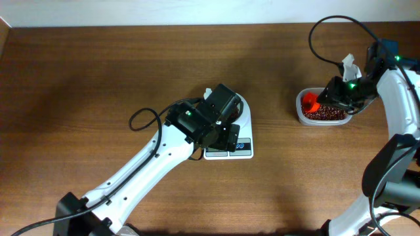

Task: Scoop item into bowl and weigh 50g on scale
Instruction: 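Carry the scoop back to the bean tub with the right gripper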

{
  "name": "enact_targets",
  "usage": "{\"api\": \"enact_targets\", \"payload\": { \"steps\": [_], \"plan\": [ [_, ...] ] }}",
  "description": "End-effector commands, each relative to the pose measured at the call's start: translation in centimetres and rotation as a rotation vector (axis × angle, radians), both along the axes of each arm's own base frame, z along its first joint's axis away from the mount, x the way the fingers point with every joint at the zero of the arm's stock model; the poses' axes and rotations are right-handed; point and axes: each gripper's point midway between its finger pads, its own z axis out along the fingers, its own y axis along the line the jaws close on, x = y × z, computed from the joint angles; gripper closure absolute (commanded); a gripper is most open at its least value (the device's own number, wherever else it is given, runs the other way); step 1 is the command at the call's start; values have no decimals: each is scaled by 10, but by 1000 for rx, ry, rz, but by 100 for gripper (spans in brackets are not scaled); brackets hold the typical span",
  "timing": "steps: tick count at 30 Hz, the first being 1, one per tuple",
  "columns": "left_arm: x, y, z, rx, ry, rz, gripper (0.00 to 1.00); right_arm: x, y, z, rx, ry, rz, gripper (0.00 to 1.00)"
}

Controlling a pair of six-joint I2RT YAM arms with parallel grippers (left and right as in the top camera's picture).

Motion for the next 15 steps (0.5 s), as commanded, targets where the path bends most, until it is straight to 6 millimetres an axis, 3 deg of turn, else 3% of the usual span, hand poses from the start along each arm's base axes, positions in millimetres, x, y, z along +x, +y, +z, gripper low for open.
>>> {"api": "enact_targets", "payload": {
  "steps": [1,4,5,6,12,15],
  "plan": [
    [3,-1,3,5,-13,8,1,4,-15,-8,-99,-3,-15,28],
    [3,-1,2,5,-13,8,1,6,-24,-10,-149,-6,-22,17],
    [3,-1,3,5,-13,8,1,5,-24,-10,-154,-1,-23,5],
    [3,-1,2,5,-13,8,1,4,-31,-12,-195,9,-30,1],
    [3,-1,3,5,-13,8,1,8,-67,-14,-391,11,-92,1],
    [3,-1,3,5,-13,8,1,19,-74,-11,-423,-34,-107,1]
  ]
}}
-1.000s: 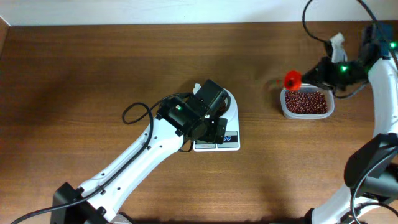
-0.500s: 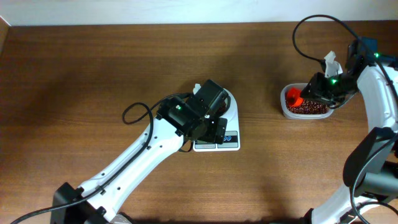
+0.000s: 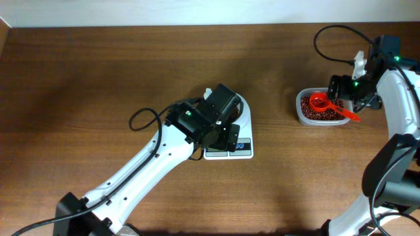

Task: Scoop item into bowl and weigh 50g on scale
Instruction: 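Carry the scoop back to the bean tub with the right gripper, then lay the scoop in the tub and open the right gripper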

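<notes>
A red scoop [image 3: 319, 101] hangs level over a white container of dark red beans [image 3: 314, 116] at the right. Its handle runs back to the lower right, and my right gripper [image 3: 344, 105] is shut on it. A white scale [image 3: 244, 149] with a small display sits at the table's middle. My left gripper [image 3: 230, 136] is low over the scale and its wrist covers most of the platform. Whether its fingers are open or shut is hidden. A white rounded edge [image 3: 243, 108] shows beside the wrist; I cannot tell if it is the bowl or the scale's plate.
The left arm runs from the bottom left up to the scale, with a black cable loop [image 3: 141, 118] beside it. The right arm comes down the right edge, its cable arcing above the container. The brown wooden table [image 3: 98, 65] is bordered by a pale wall at the top.
The right wrist has moved up and to the right. The scoop, then tipped down with its cup at the container's left end, now lies level over the beans. The left arm has not moved.
</notes>
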{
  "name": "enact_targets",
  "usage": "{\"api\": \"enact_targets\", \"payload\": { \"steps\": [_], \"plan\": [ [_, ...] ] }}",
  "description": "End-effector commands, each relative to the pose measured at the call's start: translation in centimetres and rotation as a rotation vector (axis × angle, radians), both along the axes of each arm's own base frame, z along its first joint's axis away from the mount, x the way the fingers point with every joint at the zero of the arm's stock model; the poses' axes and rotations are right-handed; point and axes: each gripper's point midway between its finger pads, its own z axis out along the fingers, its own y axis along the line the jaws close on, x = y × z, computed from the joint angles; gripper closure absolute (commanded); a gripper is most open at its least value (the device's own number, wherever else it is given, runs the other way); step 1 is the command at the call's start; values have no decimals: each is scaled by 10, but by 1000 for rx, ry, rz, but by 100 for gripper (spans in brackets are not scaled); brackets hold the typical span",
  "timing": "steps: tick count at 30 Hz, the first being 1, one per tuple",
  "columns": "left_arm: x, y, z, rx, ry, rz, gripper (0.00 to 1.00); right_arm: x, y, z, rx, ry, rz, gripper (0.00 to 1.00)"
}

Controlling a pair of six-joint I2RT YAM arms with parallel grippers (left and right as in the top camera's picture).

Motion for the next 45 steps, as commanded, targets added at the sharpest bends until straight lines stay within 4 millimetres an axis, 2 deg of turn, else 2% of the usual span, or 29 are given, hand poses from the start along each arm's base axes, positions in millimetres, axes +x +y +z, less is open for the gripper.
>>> {"api": "enact_targets", "payload": {
  "steps": [1,4,7,11,12,13,14,16,17,19,20,22,25,27,28,30,33,34,37,39,41,42,43,44,45],
  "plan": [
    [3,-1,3,5,-13,8,1,3,-5,-1,-37,-8,-13,1],
    [3,-1,3,5,-13,8,1,-3,2,-3,10,14,-37,1],
    [3,-1,3,5,-13,8,1,15,-1,2,-4,-62,-35,1],
    [3,-1,3,5,-13,8,1,17,21,4,123,-77,1,1],
    [3,-1,2,5,-13,8,1,13,22,3,128,-63,0,14],
    [3,-1,2,5,-13,8,1,11,25,3,143,-55,3,44],
    [3,-1,3,5,-13,8,1,12,33,7,184,-64,14,88],
    [3,-1,3,5,-13,8,1,14,40,32,224,-92,19,96],
    [3,-1,3,5,-13,8,1,5,39,33,227,-50,-14,96],
    [3,-1,3,5,-13,8,1,-39,18,20,107,150,-170,96],
    [3,-1,3,5,-13,8,1,-52,13,19,73,205,-195,96],
    [3,-1,3,5,-13,9,1,-69,9,16,35,275,-204,96],
    [3,-1,3,5,-13,8,1,-92,-4,-5,-59,360,-258,96],
    [3,-1,3,5,-13,9,1,-94,-8,-18,-81,363,-264,96],
    [3,-1,2,5,-13,8,1,-99,-16,-22,-134,375,-273,96],
    [3,-1,3,5,-13,8,1,-91,-32,-31,-220,329,-301,96],
    [3,-1,3,5,-13,8,1,-49,-46,-34,-257,139,-326,96],
    [3,-1,3,5,-13,8,1,-41,-48,-32,-260,104,-329,96],
    [3,-1,3,5,-13,8,1,-34,-50,-30,-280,90,-252,96],
    [3,-1,3,5,-13,8,1,-38,-48,-16,-273,120,-224,96],
    [3,-1,3,5,-13,8,1,-27,-27,12,-146,94,-194,95],
    [3,-1,3,5,-13,8,1,-22,-17,20,-92,76,-161,91],
    [3,-1,3,5,-13,8,1,-18,-5,23,-36,62,-87,82],
    [3,-1,3,5,-13,8,1,-17,0,22,-12,60,-60,58],
    [3,-1,3,5,-13,8,1,-19,0,21,-10,69,-60,27]
  ]
}}
